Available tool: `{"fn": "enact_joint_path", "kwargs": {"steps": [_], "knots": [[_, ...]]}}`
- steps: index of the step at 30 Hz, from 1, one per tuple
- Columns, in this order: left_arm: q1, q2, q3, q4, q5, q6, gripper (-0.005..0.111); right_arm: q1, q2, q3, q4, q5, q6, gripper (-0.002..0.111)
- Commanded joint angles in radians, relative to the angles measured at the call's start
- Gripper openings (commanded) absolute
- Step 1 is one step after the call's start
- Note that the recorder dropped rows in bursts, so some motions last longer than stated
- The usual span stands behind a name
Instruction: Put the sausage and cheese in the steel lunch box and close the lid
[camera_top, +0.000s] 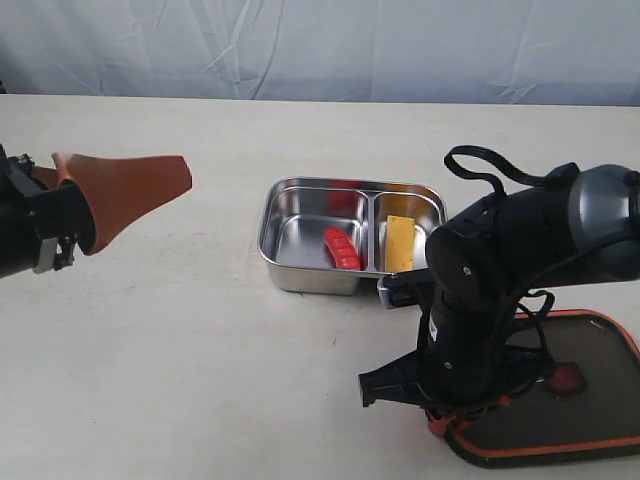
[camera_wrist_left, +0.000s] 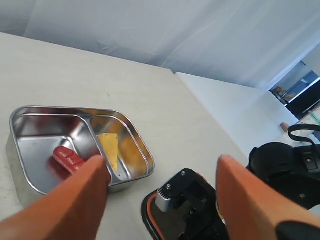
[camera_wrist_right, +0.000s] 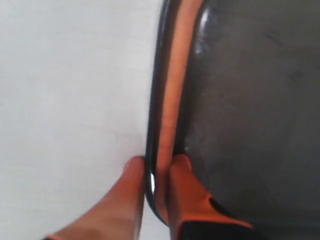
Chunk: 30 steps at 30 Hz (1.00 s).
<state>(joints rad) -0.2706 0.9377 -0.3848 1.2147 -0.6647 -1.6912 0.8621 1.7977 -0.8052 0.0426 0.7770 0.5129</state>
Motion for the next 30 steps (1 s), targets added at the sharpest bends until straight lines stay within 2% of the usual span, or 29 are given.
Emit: {"fn": "enact_joint_path", "kwargs": {"steps": [1,7,13,26,30], "knots": [[0.0,-0.026,-0.004,0.008,0.035,0.001,0.06,-0.001,0.027,0.011,-0.016,-0.006,-0.029,-0.001],[0.0,-0.035,-0.004,0.044,0.044,-0.002,0.06,0.016,-0.043,0.013,-0.015,0.027,-0.046,-0.001],[0.0,-0.035,-0.004,0.046,0.045,-0.019,0.06,0.052,-0.217,0.011,-0.01,0.022,-0.046,-0.001],[0.0,-0.035,-0.004,0.071,0.096,-0.089,0.06,0.057,-0.721,0.007,0.077,0.045,-0.046,-0.001],[0.0,-0.035,-0.004,0.069,0.096,-0.115,0.06,0.057,-0.864,-0.031,0.124,-0.002,-0.118,-0.001]]}}
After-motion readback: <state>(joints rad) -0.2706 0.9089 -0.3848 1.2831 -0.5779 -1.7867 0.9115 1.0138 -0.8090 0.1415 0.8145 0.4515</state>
